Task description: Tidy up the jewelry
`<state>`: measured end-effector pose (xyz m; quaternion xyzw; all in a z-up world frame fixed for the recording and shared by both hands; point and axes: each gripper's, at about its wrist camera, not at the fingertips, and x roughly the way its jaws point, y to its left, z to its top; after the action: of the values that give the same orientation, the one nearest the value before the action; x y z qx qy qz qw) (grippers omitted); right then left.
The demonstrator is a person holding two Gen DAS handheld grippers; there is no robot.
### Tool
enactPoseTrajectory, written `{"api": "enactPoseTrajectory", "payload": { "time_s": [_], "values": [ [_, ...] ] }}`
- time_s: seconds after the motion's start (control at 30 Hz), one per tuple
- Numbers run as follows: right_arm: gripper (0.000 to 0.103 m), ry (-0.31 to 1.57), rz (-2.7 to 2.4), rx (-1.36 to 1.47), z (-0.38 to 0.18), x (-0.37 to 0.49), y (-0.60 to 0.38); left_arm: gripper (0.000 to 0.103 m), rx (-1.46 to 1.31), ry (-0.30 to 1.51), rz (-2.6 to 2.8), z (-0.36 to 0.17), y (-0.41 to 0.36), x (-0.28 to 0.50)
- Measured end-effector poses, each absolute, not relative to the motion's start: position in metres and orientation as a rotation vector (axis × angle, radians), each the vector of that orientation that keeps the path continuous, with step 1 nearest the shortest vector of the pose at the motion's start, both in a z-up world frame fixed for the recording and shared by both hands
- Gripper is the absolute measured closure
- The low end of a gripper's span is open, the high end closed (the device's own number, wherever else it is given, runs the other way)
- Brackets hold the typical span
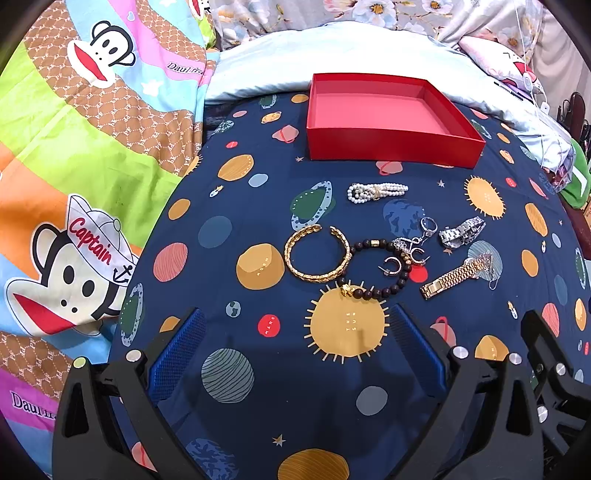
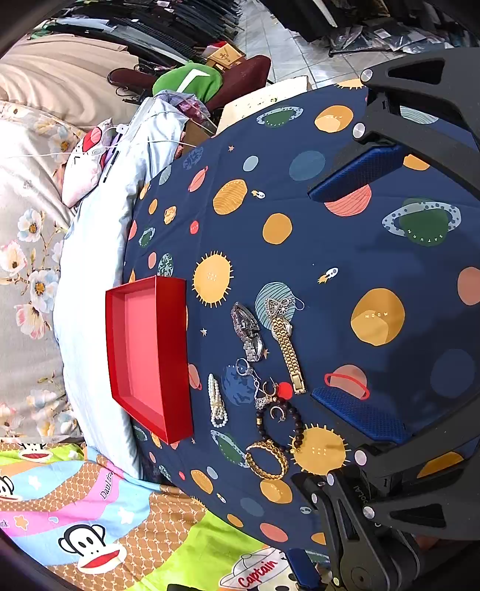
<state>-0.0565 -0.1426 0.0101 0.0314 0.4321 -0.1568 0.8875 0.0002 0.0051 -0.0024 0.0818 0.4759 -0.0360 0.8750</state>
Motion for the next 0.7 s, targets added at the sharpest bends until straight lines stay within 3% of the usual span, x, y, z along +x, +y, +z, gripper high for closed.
{"api": "enactPoseTrajectory", "payload": {
  "time_s": [0.7],
  "values": [
    [0.005, 0.898, -0.326, 0.065, 0.0102, -0.0574, -0.1427, 0.006, 0.170, 0.996, -0.075, -0.0027, 0.0049, -0.0003]
  ]
}}
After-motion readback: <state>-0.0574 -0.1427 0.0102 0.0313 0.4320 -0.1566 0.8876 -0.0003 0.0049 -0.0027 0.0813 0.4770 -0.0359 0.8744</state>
